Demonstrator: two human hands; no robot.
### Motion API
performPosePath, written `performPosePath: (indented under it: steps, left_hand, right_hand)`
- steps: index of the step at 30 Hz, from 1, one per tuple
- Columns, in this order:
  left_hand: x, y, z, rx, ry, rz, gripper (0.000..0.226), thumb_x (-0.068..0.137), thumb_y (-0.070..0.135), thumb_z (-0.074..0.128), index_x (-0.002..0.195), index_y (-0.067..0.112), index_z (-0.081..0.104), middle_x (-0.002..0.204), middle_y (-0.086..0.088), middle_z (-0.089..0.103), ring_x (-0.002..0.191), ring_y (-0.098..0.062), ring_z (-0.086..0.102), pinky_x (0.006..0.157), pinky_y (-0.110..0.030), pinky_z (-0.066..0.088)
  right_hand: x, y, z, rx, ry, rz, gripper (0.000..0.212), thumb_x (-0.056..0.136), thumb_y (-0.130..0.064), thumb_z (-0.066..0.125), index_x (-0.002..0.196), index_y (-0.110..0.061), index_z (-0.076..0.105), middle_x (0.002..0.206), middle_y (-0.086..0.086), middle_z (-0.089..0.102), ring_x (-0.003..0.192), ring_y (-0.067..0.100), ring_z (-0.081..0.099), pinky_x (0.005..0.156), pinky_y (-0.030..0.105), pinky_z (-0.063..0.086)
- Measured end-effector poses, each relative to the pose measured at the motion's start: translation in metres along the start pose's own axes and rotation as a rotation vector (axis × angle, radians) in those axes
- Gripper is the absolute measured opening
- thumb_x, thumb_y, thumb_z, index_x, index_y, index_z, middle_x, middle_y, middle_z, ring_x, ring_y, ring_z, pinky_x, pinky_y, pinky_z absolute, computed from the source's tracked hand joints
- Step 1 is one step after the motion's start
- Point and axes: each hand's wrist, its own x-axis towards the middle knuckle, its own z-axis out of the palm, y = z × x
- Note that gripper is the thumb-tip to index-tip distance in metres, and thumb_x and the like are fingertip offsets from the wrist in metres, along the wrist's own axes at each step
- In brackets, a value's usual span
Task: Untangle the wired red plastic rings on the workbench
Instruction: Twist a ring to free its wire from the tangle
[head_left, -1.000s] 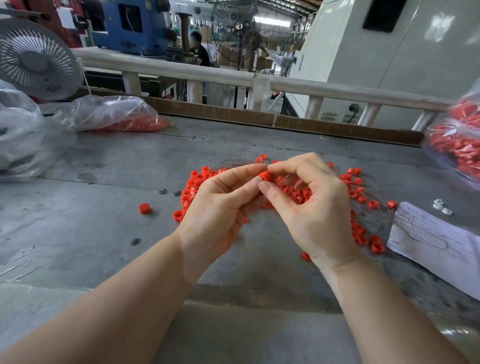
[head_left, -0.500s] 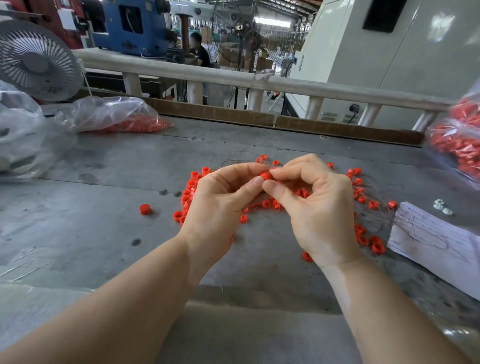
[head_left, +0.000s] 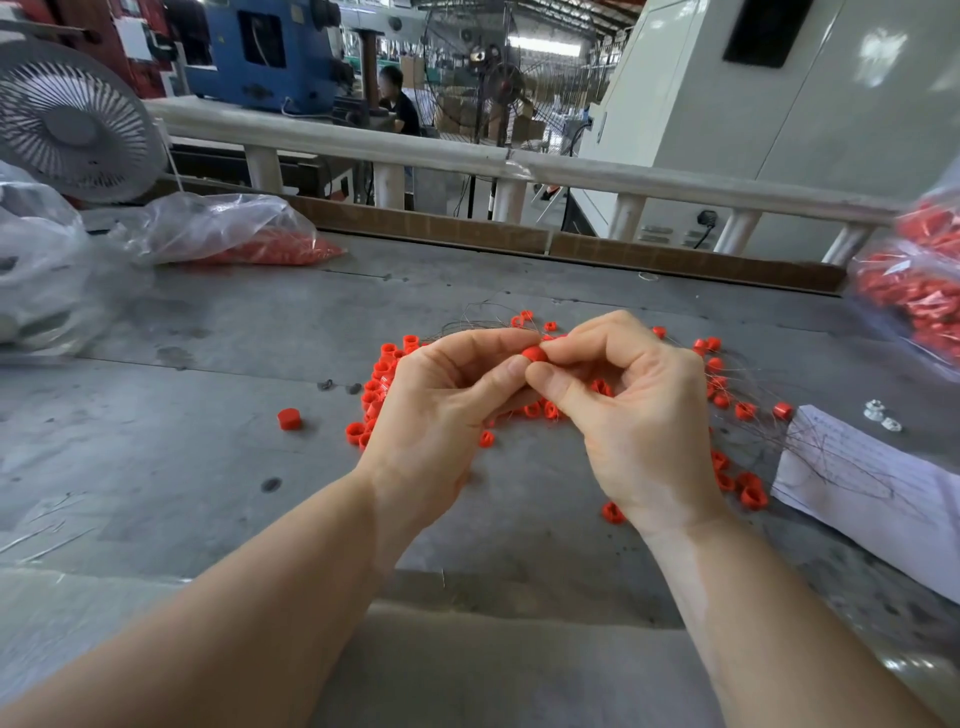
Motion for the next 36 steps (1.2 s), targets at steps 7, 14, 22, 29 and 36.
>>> performPosePath:
  steps: [7, 14, 22, 29, 36]
  left_hand:
    - [0.0016, -0.0015, -0.0011, 0.066, 0.023, 0.025, 0.010, 0.076, 0.008, 0.061, 0.083, 0.011, 0.069, 0.076, -0.001, 0.073, 0.069, -0.008, 0.068, 0.058, -0.013, 0.051]
    - [0.0063, -0.0038, -0.0056, -0.216, 0.013, -0.189, 0.018, 0.069, 0.010, 0.061, 0.076, 0.013, 0.077, 0.072, -0.004, 0.071, 0.064, -0.008, 0.067, 0.063, -0.017, 0.055]
    - [0.0072, -0.0052, -0.0072, -0.240, 0.006, -0.218, 0.019, 0.070, 0.011, 0.060, 0.077, 0.015, 0.078, 0.069, -0.001, 0.070, 0.065, -0.007, 0.067, 0.064, -0.016, 0.055]
    - [0.0056, -0.0062, -0.0043, -0.223, -0.043, -0.211, 0.021, 0.071, 0.011, 0.060, 0.084, 0.009, 0.076, 0.079, -0.005, 0.073, 0.070, -0.009, 0.069, 0.064, -0.018, 0.054]
    - [0.0042, -0.0077, -0.0021, -0.206, -0.043, -0.212, 0.021, 0.071, 0.008, 0.059, 0.083, 0.006, 0.075, 0.087, -0.011, 0.074, 0.082, -0.017, 0.071, 0.066, -0.018, 0.055]
  right_hand:
    - [-0.0001, 0.0002, 0.0003, 0.010, 0.013, 0.025, 0.016, 0.071, -0.006, 0.078, 0.074, -0.018, 0.068, 0.073, -0.007, 0.062, 0.068, 0.004, 0.058, 0.066, 0.014, 0.044]
    - [0.0024, 0.0012, -0.0014, -0.026, -0.007, 0.081, 0.012, 0.081, -0.014, 0.066, 0.081, -0.024, 0.070, 0.079, -0.006, 0.069, 0.069, 0.005, 0.060, 0.067, 0.015, 0.043]
    - [0.0031, -0.0006, -0.0034, -0.111, 0.022, 0.091, 0.012, 0.085, -0.011, 0.064, 0.091, -0.020, 0.069, 0.092, -0.002, 0.068, 0.090, 0.006, 0.060, 0.084, 0.022, 0.044]
    - [0.0004, -0.0026, 0.0009, -0.109, -0.084, 0.131, 0.017, 0.076, -0.028, 0.075, 0.091, -0.023, 0.071, 0.085, -0.007, 0.070, 0.075, -0.004, 0.059, 0.073, 0.010, 0.041]
    - [0.0002, -0.0008, 0.0022, 0.064, -0.070, 0.209, 0.014, 0.073, -0.013, 0.078, 0.076, -0.025, 0.071, 0.062, -0.010, 0.068, 0.060, 0.003, 0.061, 0.063, 0.024, 0.053]
